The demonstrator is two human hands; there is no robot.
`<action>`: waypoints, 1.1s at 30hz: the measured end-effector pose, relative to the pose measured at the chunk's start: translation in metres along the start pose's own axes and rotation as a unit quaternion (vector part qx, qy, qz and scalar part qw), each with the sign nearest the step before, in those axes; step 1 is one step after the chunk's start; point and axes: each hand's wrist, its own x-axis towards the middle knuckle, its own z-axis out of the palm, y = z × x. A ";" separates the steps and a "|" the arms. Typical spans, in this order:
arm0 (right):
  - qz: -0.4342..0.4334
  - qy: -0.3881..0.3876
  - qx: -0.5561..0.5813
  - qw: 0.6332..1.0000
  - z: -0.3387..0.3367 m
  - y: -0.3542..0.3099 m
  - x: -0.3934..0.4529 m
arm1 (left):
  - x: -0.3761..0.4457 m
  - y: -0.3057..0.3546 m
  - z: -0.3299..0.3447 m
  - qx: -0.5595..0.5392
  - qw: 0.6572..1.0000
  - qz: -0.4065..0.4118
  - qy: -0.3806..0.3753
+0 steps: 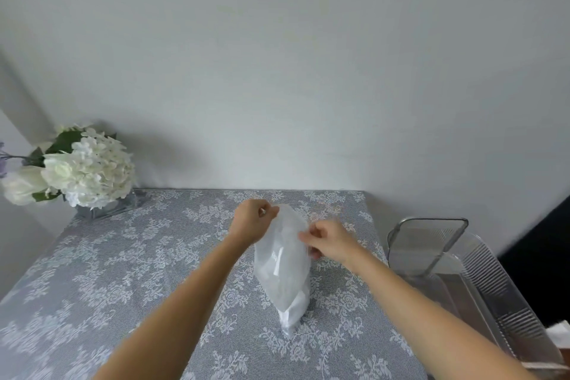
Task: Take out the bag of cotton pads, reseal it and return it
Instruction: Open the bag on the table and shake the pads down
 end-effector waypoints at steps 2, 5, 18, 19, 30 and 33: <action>0.019 -0.044 0.037 0.998 0.003 0.007 -0.002 | -0.004 -0.007 -0.003 -0.124 0.990 -0.047 -0.039; 0.017 0.024 0.076 0.997 0.005 0.006 0.000 | -0.013 -0.028 -0.010 -0.229 0.959 -0.090 -0.137; -0.036 0.147 -0.051 0.987 0.007 0.011 -0.002 | -0.046 -0.042 0.000 -0.185 0.972 -0.108 -0.095; 0.003 0.105 -0.008 0.994 0.007 0.015 -0.003 | -0.051 -0.045 0.000 -0.222 0.955 -0.147 -0.133; 0.100 -0.052 0.218 0.969 0.017 0.038 -0.019 | -0.088 -0.076 0.015 -0.539 0.783 -0.160 -0.265; 0.089 -0.019 0.203 0.975 0.024 0.028 -0.019 | -0.083 -0.061 0.023 -0.571 0.776 -0.179 -0.196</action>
